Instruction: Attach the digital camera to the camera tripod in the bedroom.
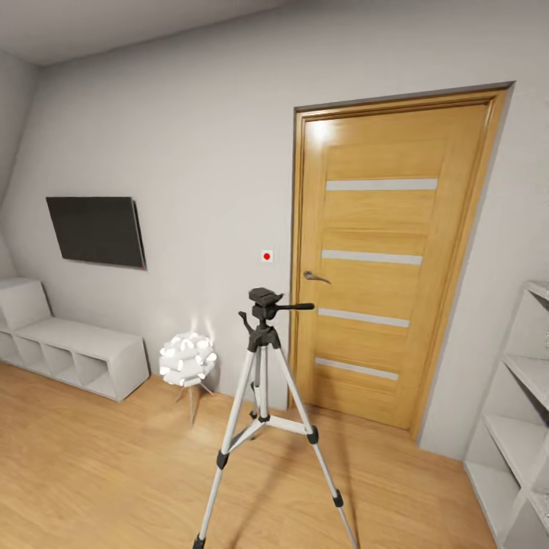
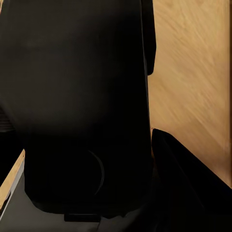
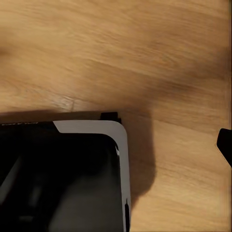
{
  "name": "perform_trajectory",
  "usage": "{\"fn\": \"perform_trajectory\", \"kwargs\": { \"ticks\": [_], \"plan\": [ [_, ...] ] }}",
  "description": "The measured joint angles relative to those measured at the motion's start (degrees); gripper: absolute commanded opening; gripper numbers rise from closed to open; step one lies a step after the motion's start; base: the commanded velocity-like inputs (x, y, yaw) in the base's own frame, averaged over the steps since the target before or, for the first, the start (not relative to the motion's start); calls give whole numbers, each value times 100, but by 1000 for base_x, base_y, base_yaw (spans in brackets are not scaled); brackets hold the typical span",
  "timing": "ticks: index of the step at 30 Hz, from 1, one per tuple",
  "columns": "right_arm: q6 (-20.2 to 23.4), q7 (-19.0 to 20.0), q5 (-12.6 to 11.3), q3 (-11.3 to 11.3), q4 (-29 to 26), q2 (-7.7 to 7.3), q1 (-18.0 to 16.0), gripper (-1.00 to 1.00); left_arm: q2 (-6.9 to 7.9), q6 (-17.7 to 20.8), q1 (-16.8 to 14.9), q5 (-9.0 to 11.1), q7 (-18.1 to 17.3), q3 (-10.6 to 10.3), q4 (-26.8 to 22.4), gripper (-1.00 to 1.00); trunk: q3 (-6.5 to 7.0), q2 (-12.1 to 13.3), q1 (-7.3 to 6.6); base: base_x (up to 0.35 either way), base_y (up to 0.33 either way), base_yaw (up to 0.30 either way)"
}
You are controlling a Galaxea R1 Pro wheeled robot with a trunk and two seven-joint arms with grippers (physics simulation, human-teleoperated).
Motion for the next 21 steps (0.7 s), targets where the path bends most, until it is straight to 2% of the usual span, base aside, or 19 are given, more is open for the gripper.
{"fn": "perform_trajectory", "kwargs": {
  "ticks": [15, 21],
  "plan": [
    [14, 0, 1, 2, 0, 18, 0, 100, 8, 7, 0, 8, 1, 8, 0, -100, 0, 0, 0, 0, -279, 1],
    [19, -12, 1, 1, 0, 38, -1, 100, 11, 0, 1, 10, 0, 9, -2, -100, 0, 0, -1, 30, -279, 154]
  ]
}}
